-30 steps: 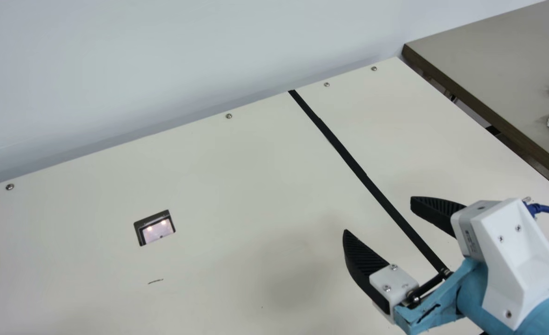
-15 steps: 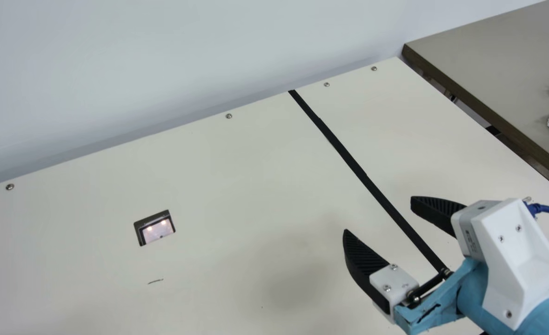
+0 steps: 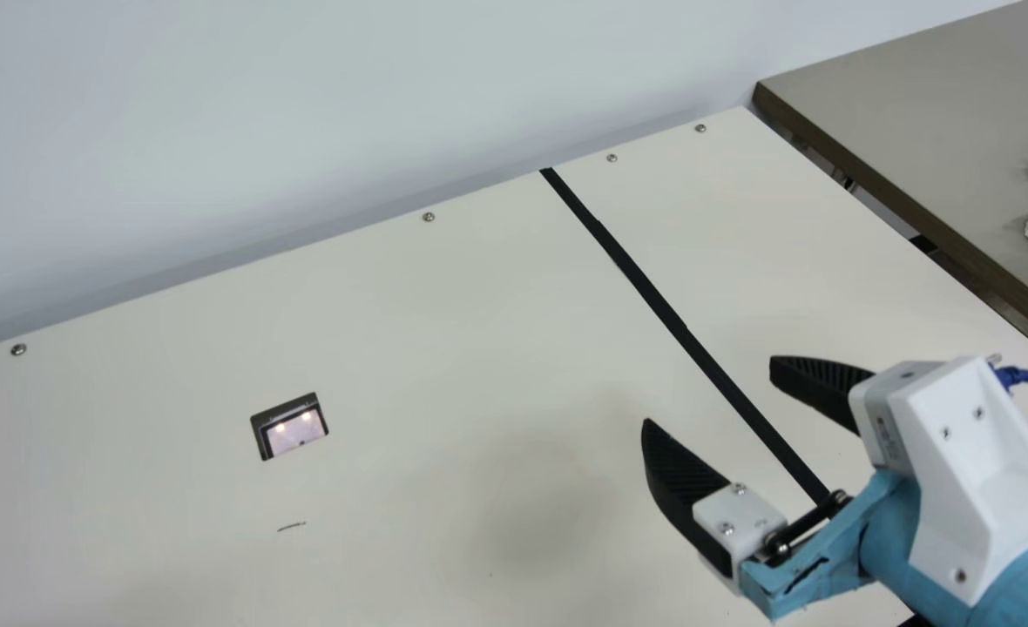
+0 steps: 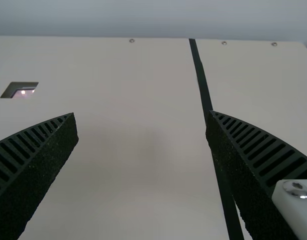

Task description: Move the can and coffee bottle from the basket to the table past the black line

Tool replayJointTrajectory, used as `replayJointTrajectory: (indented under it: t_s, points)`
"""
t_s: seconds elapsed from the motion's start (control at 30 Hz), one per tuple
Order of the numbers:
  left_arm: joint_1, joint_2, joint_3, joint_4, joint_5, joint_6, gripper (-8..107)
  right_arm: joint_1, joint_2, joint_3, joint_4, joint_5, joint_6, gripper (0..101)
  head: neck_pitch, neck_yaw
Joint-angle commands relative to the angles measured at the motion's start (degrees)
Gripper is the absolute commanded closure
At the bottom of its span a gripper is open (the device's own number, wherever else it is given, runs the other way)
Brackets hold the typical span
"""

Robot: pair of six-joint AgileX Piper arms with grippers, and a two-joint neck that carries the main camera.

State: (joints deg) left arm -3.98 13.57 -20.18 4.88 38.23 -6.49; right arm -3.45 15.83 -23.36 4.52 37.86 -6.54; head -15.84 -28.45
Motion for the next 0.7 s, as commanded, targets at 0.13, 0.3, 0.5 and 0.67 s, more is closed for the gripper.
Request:
replayJointTrajectory:
  t_s: [0.13,0.3,0.5,0.67]
  points:
    - [0.0,0.0,0.0,0.0,0.0,0.0,9,1.3,4.0,-12.2,0.3,4.0,0.8,0,-0.8,0.3]
    - [0.0,0.0,0.0,0.0,0.0,0.0,9,2.6,6.0,-22.4,1.6,12.2,3.5,0,-0.8,0.3]
    - [0.0,0.0,0.0,0.0,0.0,0.0,9,4.6,7.2,-33.2,3.9,23.4,10.2,0,-0.8,0.3]
    - [0.0,0.0,0.0,0.0,0.0,0.0,9,4.7,7.2,-33.7,3.6,23.5,11.1,0,-0.8,0.3]
